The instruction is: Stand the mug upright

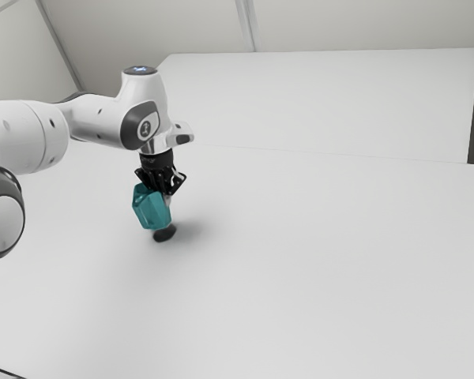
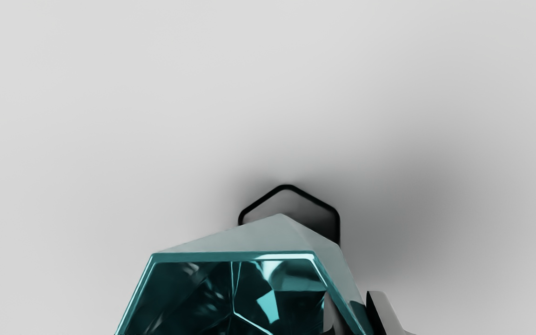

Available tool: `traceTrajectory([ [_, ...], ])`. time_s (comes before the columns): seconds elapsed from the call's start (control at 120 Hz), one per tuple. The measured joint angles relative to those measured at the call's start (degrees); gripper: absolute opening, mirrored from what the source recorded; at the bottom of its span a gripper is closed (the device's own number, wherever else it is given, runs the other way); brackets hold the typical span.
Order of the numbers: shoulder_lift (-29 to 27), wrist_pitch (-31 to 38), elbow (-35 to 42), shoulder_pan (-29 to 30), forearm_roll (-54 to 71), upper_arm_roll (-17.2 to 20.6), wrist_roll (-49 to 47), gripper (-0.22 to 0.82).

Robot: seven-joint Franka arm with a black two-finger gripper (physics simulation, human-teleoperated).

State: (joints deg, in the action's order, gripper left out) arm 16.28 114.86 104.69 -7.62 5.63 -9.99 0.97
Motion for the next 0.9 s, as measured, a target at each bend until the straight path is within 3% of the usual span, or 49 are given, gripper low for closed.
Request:
traceTrajectory([
  [0.35,0.0,-4.8,-0.3,-0.1,-0.9,0.1,-2.6,-0.18],
  [0.775,4.0,-0.7,-2.4,-0.9,-3.9,0.1,-4.4,-0.18],
  [0.833,4.2,-0.1,-2.4,-1.1,-4.4,0.1,-4.5,-0.13],
  [0.9,4.3,0.3,-2.4,-1.2,-4.9,0.1,-4.5,0.01],
])
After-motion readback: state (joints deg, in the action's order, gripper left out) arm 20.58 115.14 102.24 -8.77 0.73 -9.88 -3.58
